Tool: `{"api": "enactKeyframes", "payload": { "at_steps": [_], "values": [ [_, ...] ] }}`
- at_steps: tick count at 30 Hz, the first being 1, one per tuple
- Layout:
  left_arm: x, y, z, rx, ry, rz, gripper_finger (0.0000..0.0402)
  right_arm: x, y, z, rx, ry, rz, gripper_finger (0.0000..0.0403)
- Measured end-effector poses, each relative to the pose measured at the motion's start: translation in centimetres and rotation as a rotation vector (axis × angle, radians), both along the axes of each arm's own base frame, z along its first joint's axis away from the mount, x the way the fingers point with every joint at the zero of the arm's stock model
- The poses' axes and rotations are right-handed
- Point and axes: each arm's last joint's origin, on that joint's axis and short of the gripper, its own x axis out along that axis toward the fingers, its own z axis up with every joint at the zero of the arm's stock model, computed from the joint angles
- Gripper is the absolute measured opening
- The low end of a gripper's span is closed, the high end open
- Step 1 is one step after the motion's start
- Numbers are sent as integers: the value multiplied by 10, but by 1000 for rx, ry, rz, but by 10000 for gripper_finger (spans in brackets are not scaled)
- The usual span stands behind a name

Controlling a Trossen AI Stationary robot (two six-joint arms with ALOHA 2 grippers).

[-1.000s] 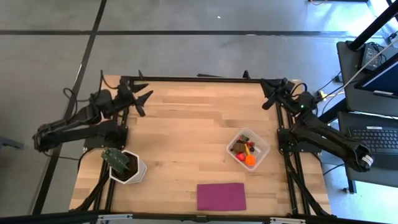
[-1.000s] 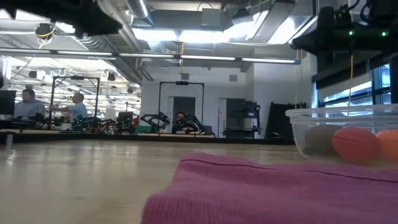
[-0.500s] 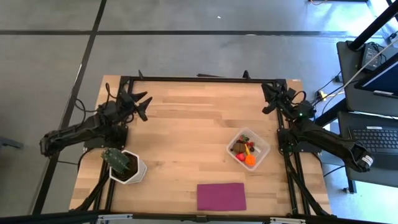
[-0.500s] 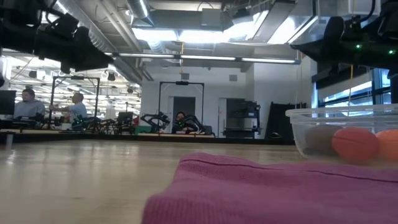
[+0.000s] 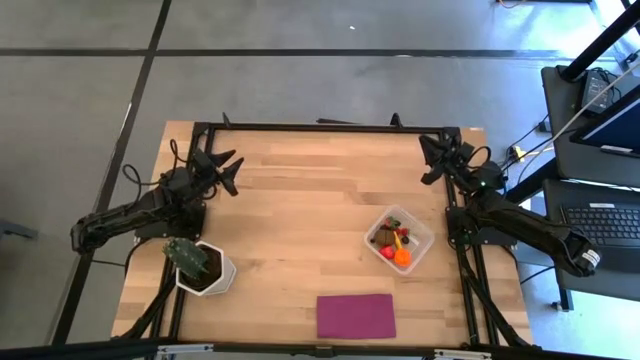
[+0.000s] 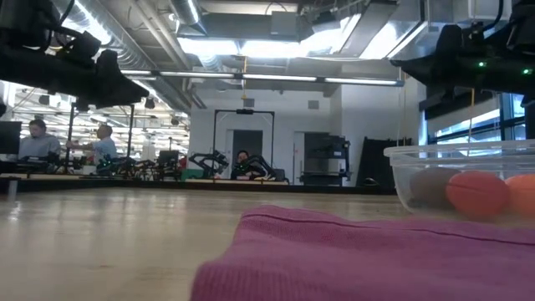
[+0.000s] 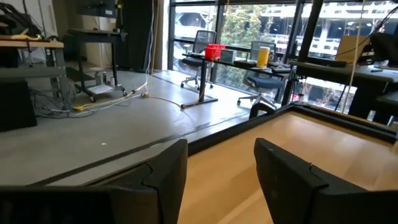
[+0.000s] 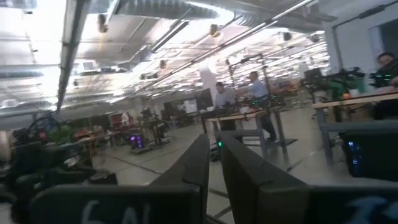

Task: Pick and placing Produce into tupperware
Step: Return to Home Position

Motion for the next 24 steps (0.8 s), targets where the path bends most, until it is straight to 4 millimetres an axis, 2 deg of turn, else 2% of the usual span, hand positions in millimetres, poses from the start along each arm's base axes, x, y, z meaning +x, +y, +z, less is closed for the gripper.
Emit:
{"api": "enactKeyframes", "payload": {
  "at_steps": [10,24],
  "values": [
    [0,0,0,0,0,4,179,-6,5,7,-61,-43,3,46],
    [0,0,0,5,6,16,179,-19,17,0,-2,-3,-3,46]
  ]
}}
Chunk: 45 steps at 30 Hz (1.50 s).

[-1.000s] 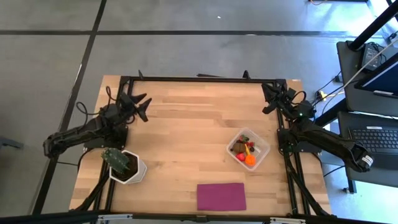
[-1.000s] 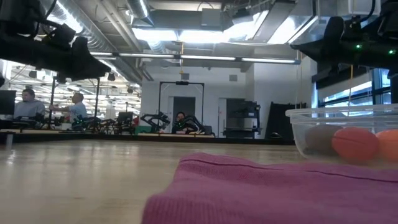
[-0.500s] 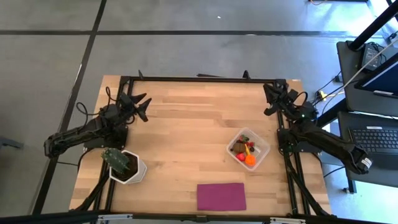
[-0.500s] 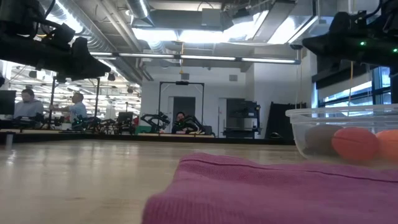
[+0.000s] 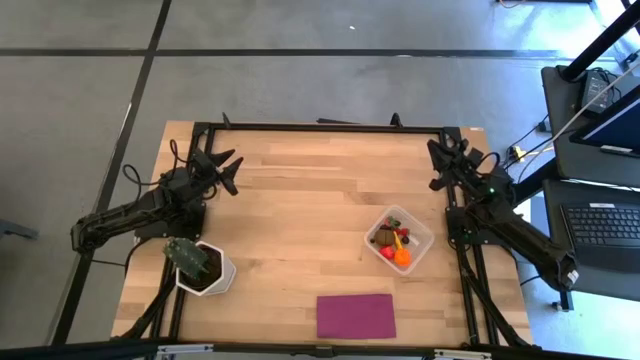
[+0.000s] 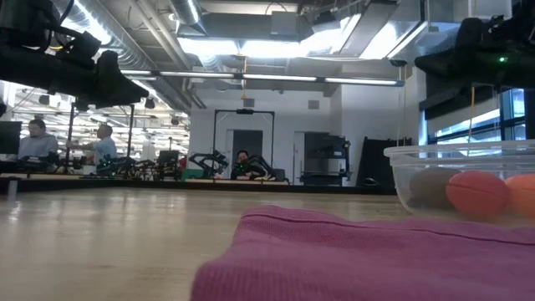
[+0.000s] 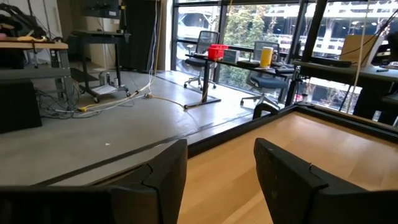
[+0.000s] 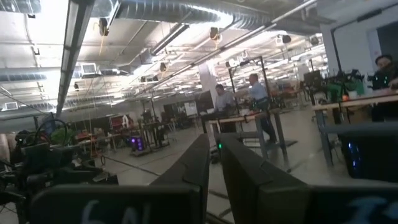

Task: Pick and placing Produce into tupperware
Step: Return to Home Position

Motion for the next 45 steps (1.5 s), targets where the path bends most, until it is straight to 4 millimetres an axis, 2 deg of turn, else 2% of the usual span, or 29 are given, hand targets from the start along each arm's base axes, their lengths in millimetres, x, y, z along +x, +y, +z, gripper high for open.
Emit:
{"api": "enactKeyframes", "payload": {
  "at_steps": [20,28,37,45],
  "values": [
    [-1,1,0,16,16,49,179,-2,2,-9,49,62,-5,46],
    [-1,1,0,74,83,58,179,-1,-2,-23,169,163,-60,46],
    [-1,1,0,104,117,58,179,0,-2,-26,153,220,-74,46],
    [-1,1,0,104,117,58,179,0,-3,-36,217,293,-77,46]
  ]
}}
